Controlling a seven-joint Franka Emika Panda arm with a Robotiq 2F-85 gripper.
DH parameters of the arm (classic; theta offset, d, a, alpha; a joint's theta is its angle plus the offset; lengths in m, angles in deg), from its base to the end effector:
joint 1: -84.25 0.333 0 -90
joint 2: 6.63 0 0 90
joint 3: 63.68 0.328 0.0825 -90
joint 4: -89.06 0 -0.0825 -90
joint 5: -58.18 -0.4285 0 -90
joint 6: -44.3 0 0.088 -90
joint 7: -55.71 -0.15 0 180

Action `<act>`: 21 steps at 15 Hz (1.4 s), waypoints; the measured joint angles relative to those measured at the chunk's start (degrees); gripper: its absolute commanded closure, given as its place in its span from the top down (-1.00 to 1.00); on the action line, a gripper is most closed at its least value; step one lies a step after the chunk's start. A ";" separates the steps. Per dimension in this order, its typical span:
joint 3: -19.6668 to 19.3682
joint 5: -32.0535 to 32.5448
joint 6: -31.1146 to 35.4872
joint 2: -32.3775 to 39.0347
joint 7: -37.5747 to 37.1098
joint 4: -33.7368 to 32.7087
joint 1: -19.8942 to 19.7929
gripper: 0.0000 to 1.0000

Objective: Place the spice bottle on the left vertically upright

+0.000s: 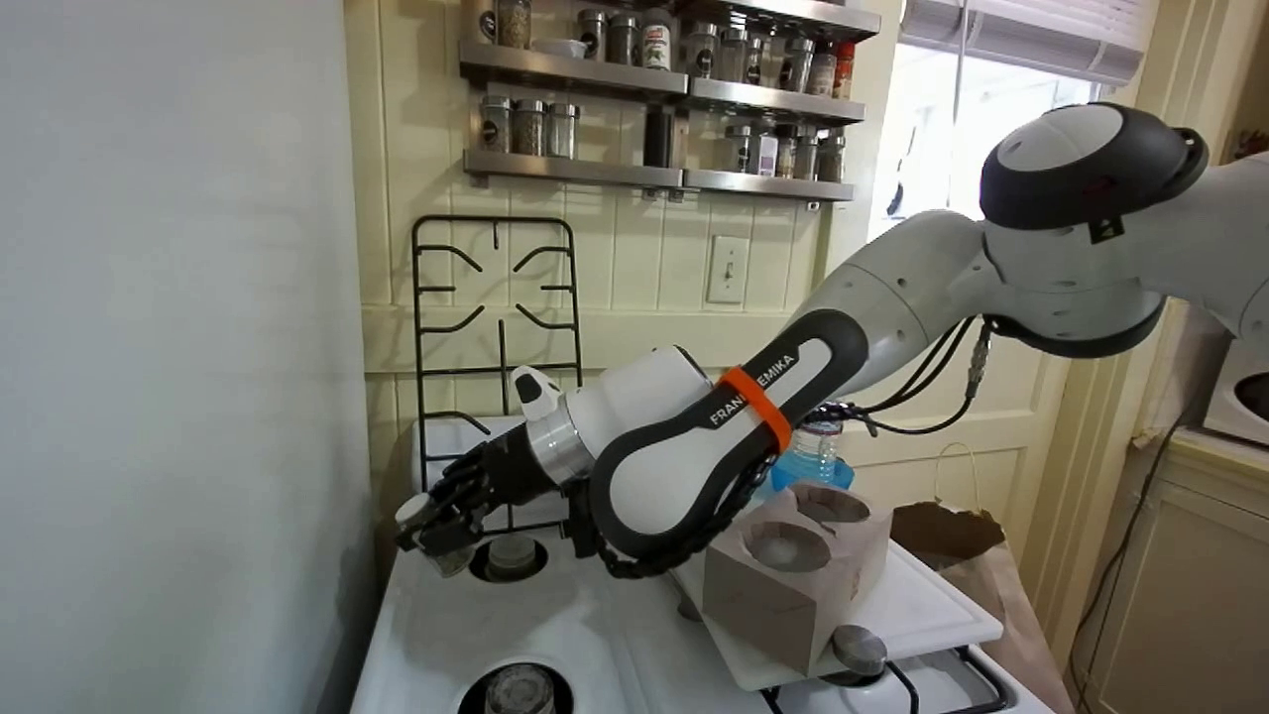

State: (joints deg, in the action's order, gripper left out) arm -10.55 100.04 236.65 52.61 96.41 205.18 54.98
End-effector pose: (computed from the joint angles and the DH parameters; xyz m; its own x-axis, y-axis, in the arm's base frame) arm 0.6048 0.3177 0.1692 0.0074 0.5833 0.8122 0.9166 -0.3287 0.2277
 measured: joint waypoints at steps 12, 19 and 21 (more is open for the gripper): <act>0.33 -1.62 -0.05 3.94 -1.76 -0.75 -1.60 -0.52; 1.49 -0.06 -0.05 7.32 -1.61 -0.33 -3.63 -0.52; 2.13 0.97 -0.05 9.27 -1.35 0.09 -4.99 -0.52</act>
State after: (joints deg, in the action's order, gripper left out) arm -8.42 101.00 236.60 61.88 95.06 205.28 50.00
